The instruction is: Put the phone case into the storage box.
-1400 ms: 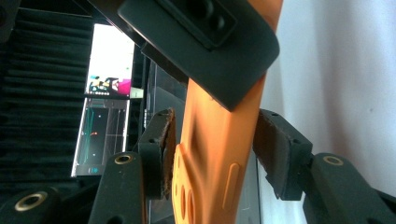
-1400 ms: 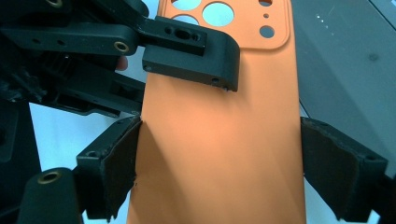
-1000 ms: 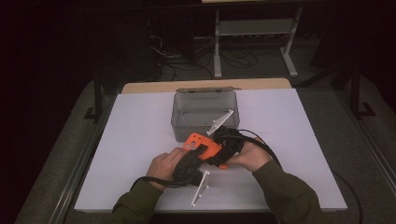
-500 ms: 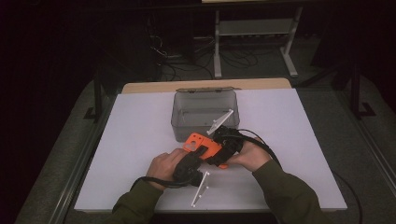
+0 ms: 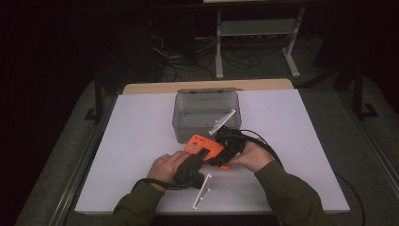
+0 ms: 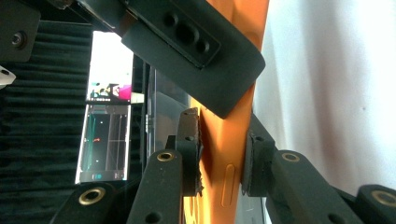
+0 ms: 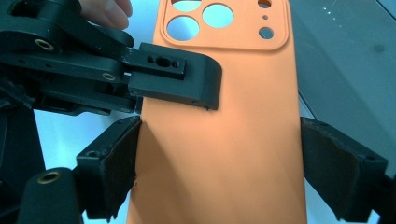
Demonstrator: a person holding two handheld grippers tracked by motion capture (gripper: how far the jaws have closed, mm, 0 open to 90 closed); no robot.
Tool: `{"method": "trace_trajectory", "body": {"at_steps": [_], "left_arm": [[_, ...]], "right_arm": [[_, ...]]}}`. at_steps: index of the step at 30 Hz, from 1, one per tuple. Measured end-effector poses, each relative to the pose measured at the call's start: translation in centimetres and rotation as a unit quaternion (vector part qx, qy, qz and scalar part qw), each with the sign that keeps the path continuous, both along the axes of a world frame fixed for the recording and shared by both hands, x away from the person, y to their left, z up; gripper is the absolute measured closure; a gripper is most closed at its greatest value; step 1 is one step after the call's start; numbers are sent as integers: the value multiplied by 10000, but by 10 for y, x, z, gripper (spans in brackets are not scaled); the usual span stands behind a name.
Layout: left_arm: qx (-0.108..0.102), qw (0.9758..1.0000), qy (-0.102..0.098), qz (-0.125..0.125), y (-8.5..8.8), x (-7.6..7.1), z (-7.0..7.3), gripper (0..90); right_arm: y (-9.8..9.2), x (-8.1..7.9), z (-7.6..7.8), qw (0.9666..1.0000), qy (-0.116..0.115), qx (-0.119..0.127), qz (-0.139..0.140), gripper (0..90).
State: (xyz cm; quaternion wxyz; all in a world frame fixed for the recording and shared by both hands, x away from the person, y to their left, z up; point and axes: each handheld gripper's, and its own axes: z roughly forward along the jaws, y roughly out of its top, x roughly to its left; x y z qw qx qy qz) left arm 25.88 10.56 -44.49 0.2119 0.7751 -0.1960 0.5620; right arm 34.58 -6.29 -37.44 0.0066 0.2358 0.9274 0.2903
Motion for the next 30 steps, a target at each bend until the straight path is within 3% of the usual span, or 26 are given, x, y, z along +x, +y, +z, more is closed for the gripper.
{"method": "trace_trajectory", "body": {"at_steps": [14,30], "left_arm": [[97,9997,-201,-100,1,-2,0,781],[139,9995,-247,-139,2,-3,1,796]], "right_arm": [[-4,7,0,9992,347,172,50,154],[-9,12,-4,9972,585,448,122,153]]}}
